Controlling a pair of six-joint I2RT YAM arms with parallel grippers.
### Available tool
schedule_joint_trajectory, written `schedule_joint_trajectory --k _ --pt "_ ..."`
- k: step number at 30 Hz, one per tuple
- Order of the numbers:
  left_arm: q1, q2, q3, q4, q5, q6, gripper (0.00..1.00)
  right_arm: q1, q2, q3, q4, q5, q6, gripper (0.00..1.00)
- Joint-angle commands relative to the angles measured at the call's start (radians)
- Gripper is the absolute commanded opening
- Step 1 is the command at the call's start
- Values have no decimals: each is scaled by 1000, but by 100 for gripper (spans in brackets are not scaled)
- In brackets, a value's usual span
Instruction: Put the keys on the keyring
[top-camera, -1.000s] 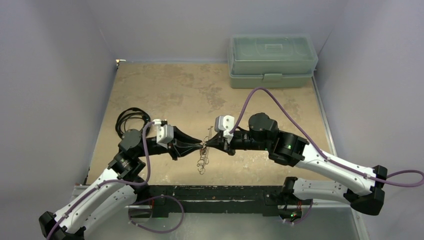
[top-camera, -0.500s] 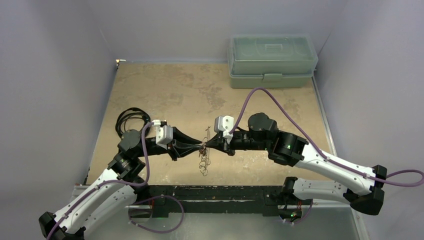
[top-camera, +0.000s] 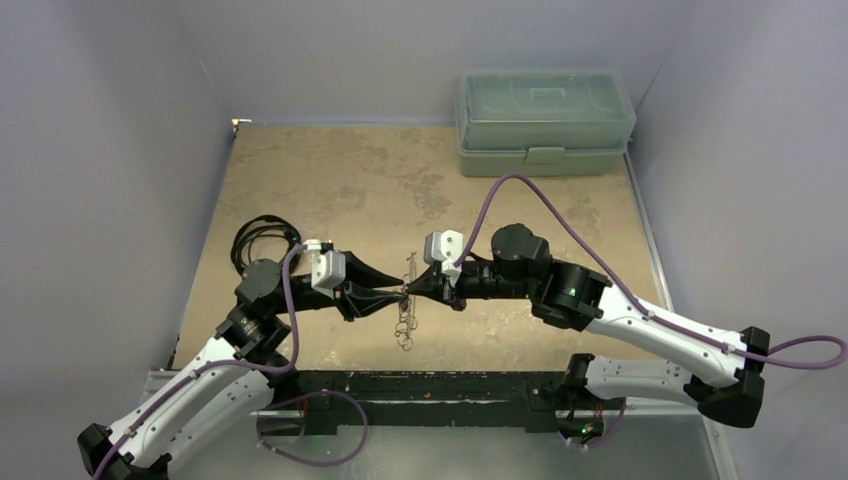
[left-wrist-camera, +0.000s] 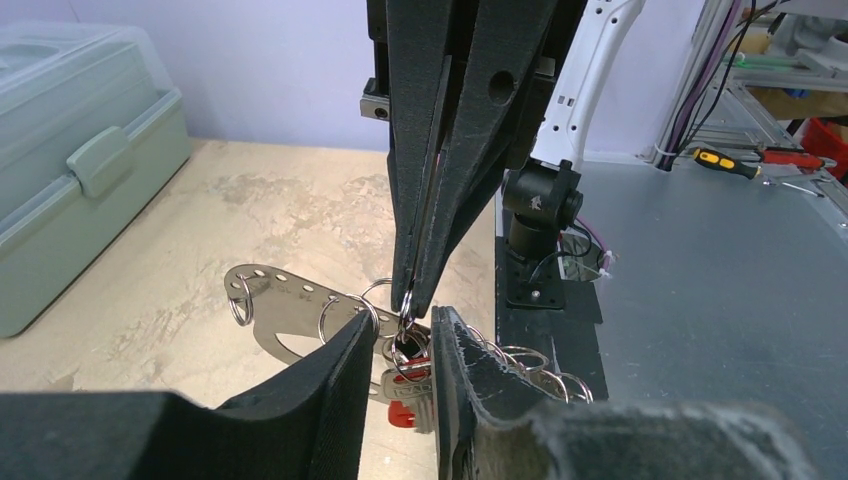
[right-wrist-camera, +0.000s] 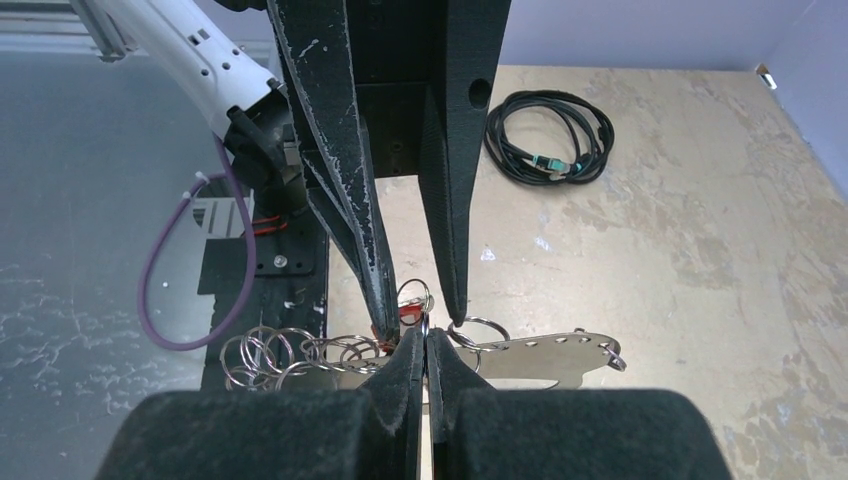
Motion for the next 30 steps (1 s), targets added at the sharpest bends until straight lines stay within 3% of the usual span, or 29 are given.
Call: schedule_joint_trajectory --k 1,5,10,15,27,30 --pt "-6 -6 -5 31 7 -8 26 1 -16 51 66 -18 1 0" --pt "-6 -5 -2 20 -4 -6 20 1 -23 53 64 -18 3 0" --pt "-6 -9 6 2 -17 3 5 0 -17 59 63 -21 4 0" --pt "-6 -7 6 2 -12 0 0 0 -20 59 66 -21 2 0" --pt "-6 -49 9 -1 42 33 0 0 -28 50 64 -14 -5 0" --pt "-6 -53 25 -40 27 66 0 0 -28 45 61 -13 -4 13"
